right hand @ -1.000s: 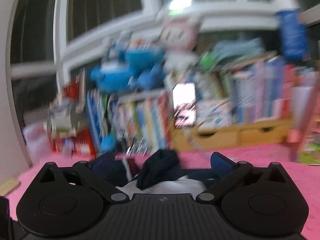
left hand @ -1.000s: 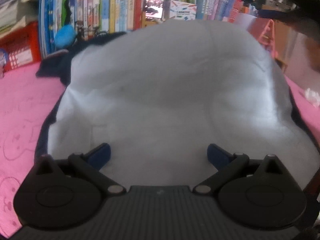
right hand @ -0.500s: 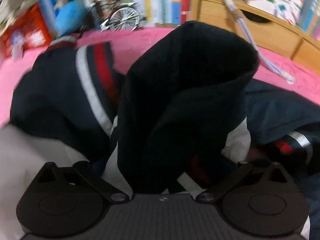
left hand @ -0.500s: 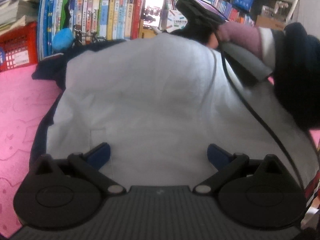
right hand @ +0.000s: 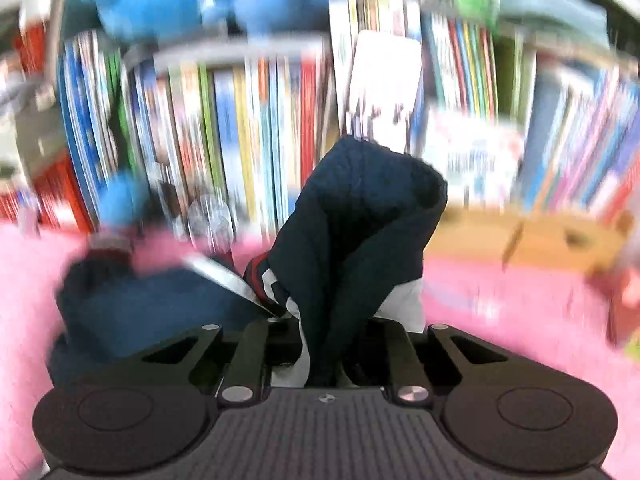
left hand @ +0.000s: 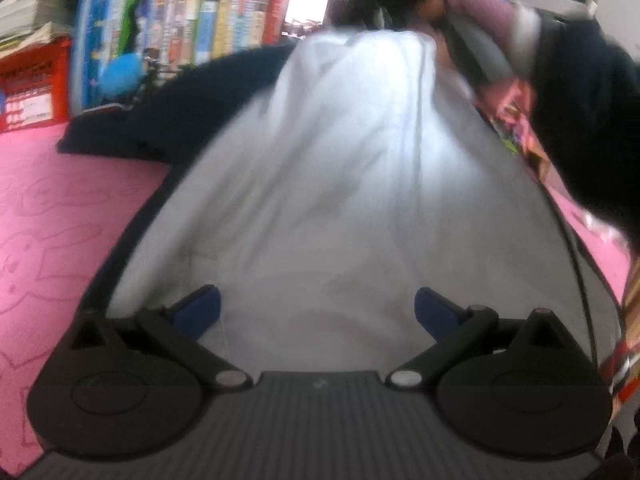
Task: Fold clothes
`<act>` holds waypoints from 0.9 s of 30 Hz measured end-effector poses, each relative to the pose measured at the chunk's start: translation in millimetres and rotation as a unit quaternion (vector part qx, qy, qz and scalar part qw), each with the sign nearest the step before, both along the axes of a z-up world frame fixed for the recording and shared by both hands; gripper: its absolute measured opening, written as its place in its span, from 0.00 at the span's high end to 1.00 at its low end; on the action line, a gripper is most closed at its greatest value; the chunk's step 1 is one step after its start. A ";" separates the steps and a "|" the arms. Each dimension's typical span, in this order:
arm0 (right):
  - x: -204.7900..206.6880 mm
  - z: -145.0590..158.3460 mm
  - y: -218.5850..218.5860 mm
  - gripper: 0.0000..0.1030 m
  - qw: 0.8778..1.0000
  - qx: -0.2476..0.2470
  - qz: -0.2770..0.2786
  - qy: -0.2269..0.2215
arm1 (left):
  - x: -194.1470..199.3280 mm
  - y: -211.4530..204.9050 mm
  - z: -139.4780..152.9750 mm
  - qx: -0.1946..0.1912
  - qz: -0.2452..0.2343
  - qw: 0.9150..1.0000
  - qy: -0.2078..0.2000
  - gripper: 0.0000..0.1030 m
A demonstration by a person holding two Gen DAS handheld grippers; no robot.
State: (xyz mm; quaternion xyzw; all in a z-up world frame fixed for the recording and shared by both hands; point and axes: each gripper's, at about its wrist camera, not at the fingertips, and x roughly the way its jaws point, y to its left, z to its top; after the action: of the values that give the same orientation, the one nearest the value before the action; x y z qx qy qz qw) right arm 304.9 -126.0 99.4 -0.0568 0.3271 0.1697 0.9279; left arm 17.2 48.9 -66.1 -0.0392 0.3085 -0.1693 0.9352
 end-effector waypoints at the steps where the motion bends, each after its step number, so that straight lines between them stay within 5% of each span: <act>1: 4.7 12.7 1.0 0.84 1.000 0.020 0.012 -0.012 | 0.0 -3.2 -0.3 0.005 -0.010 1.000 -0.001 0.00; 3: 11.4 33.8 6.6 0.84 0.997 0.051 0.046 -0.043 | 0.4 -12.0 -0.7 0.029 -0.031 0.999 -0.003 0.00; 7: 1.0 28.6 46.7 0.80 0.977 0.010 0.152 -0.148 | 3.1 -17.5 -1.9 0.045 -0.031 0.999 -0.001 0.00; 11: 25.9 -1.6 79.1 0.47 0.985 -0.073 0.123 -0.101 | 5.4 -11.6 -2.3 0.024 -0.022 0.999 -0.001 0.00; 13: 25.2 3.5 69.2 0.40 0.989 -0.034 0.126 -0.072 | 5.9 -16.7 2.5 0.029 -0.022 0.999 -0.001 0.00; 16: 4.2 29.8 28.3 0.02 0.983 0.088 0.153 -0.060 | 7.7 -16.2 8.6 0.028 -0.022 0.999 0.000 0.00; 18: -8.6 45.5 2.0 0.01 0.976 0.139 0.156 -0.054 | 5.8 -17.5 12.1 0.024 -0.021 0.999 0.000 0.00; 23: -38.7 10.8 -17.0 0.17 0.987 0.002 0.150 -0.052 | 0.3 -20.2 15.1 0.028 -0.020 0.999 0.000 0.00; 27: -56.6 -56.1 -26.2 0.20 0.981 -0.027 0.190 0.022 | -0.4 -23.6 15.8 0.040 -0.016 0.999 0.000 0.00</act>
State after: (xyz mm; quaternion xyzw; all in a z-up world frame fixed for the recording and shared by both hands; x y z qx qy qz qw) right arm 248.3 -152.2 43.3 -0.1393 0.3355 0.3349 0.8694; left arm 16.8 25.3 -50.3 0.0030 0.3154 -0.1722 0.9332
